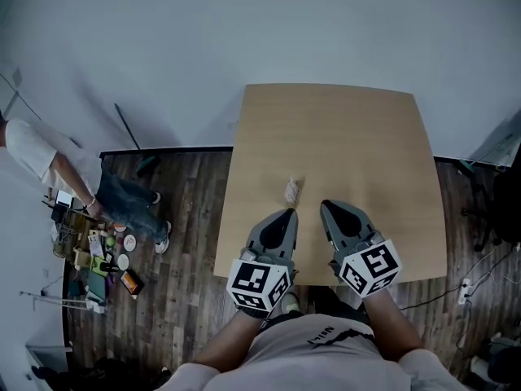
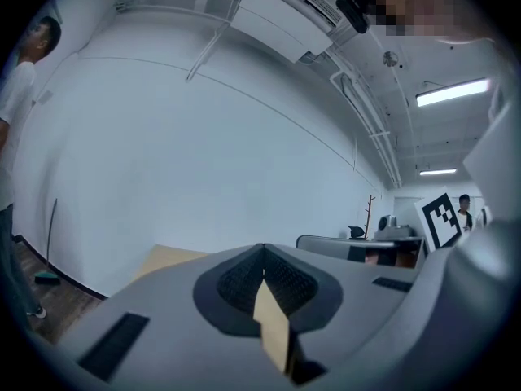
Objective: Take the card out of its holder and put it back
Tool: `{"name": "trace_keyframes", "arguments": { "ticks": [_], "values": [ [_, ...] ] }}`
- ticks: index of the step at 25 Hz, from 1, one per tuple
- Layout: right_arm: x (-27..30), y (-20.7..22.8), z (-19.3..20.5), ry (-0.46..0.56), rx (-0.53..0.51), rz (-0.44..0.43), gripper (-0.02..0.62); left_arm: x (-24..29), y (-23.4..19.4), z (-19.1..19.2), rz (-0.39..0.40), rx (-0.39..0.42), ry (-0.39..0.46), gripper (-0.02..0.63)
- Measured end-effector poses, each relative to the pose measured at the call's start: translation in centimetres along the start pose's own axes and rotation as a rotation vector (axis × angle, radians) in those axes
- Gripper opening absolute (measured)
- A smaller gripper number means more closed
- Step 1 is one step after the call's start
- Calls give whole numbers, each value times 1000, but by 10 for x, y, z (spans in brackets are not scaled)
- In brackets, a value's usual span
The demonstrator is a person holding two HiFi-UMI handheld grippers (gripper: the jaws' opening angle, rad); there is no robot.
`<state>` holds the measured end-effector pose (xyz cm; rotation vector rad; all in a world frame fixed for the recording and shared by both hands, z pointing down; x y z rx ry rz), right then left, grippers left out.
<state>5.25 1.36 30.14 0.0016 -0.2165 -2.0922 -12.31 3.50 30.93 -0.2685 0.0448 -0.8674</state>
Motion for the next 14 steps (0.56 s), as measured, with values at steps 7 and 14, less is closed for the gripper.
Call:
{"name": "trace_keyframes", "arguments": {
  "ticks": [7,14],
  "values": [
    [-8,-14,-11,29,-39,10,12,-11,2,-6,11,11,17,14],
    [-8,-23,-10,32,-53,3,12,-17,0,-10,14,12,28,14]
  ]
}}
Point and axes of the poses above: the fingertips, and each gripper's own axes: x forward along the fingers, y to its right, z out of its underside, the point moved 9 cm from there along -x, backward along the fingers, and after that the axes turned 9 degrees about z, right-handed, at the moved point
